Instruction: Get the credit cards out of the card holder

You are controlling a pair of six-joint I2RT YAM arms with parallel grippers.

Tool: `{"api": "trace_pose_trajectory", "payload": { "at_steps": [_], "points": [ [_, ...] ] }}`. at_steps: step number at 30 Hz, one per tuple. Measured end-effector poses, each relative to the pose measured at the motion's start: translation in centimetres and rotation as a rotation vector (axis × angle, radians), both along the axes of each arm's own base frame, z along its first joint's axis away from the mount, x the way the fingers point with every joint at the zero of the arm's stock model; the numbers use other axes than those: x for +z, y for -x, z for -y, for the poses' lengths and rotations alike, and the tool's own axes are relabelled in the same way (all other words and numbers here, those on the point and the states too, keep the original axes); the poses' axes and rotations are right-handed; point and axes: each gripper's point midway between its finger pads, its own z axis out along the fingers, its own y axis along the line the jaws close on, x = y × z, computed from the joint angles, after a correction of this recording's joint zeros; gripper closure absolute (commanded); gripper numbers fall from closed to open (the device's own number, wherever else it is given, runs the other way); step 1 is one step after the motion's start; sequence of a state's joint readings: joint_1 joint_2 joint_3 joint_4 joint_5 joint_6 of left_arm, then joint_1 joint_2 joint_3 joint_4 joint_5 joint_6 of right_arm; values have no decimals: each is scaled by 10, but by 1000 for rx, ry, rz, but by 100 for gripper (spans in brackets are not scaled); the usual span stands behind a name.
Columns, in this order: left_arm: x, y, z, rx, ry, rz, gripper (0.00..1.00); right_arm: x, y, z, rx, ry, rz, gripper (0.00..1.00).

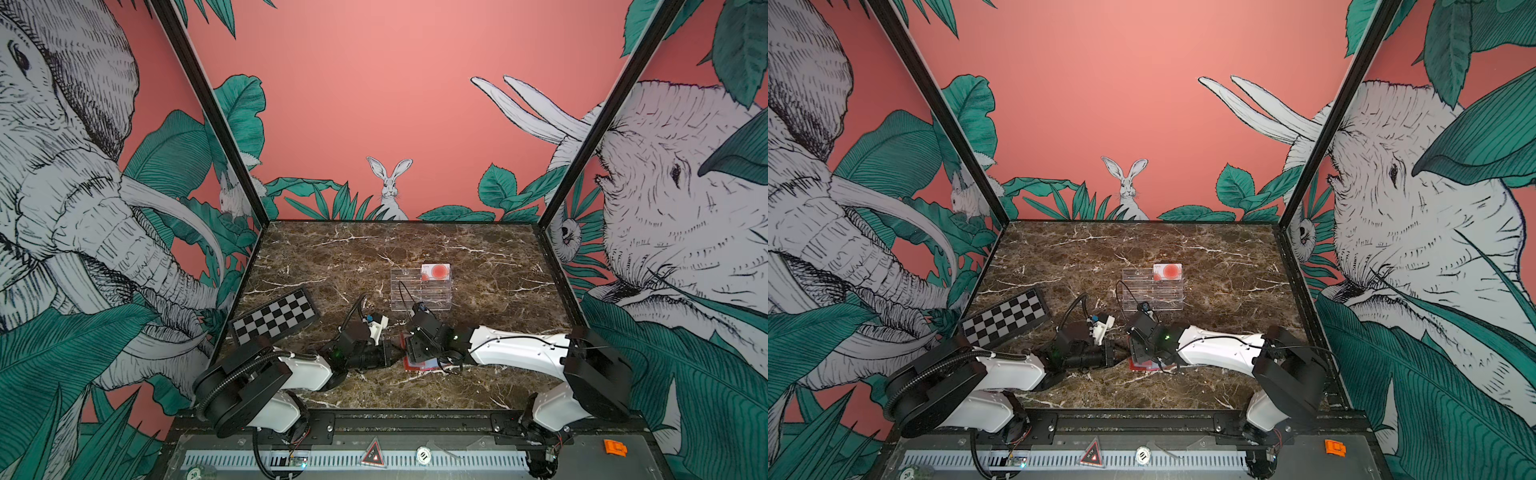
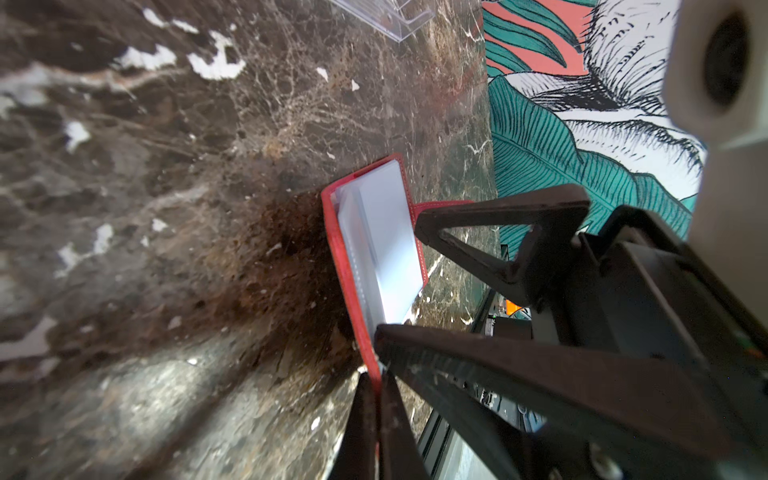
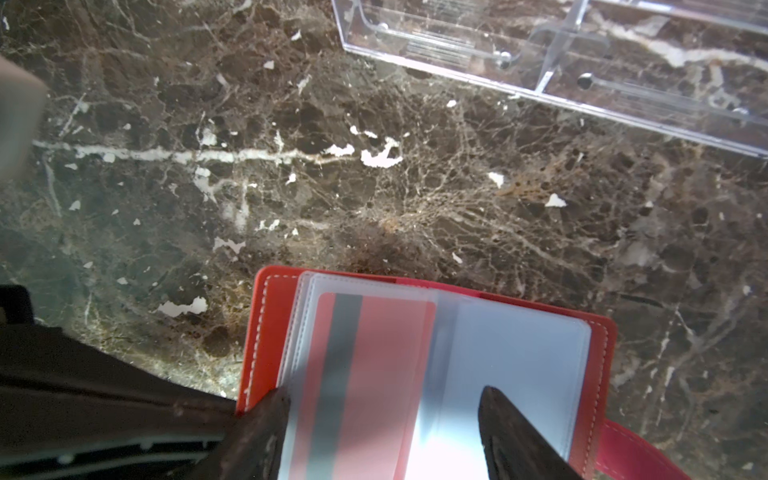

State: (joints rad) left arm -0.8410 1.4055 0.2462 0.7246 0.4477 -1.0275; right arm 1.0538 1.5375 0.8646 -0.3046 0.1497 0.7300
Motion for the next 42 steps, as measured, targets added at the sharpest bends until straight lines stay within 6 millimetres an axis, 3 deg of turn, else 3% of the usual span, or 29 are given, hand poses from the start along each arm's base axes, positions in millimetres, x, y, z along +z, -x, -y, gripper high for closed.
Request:
{"api": "trace_pose_trajectory", "payload": {
  "at_steps": [42],
  "points": [
    [-2,2,-4,9,-14,3,100,-5,5,-3,-31,131,26,30]
  ]
}}
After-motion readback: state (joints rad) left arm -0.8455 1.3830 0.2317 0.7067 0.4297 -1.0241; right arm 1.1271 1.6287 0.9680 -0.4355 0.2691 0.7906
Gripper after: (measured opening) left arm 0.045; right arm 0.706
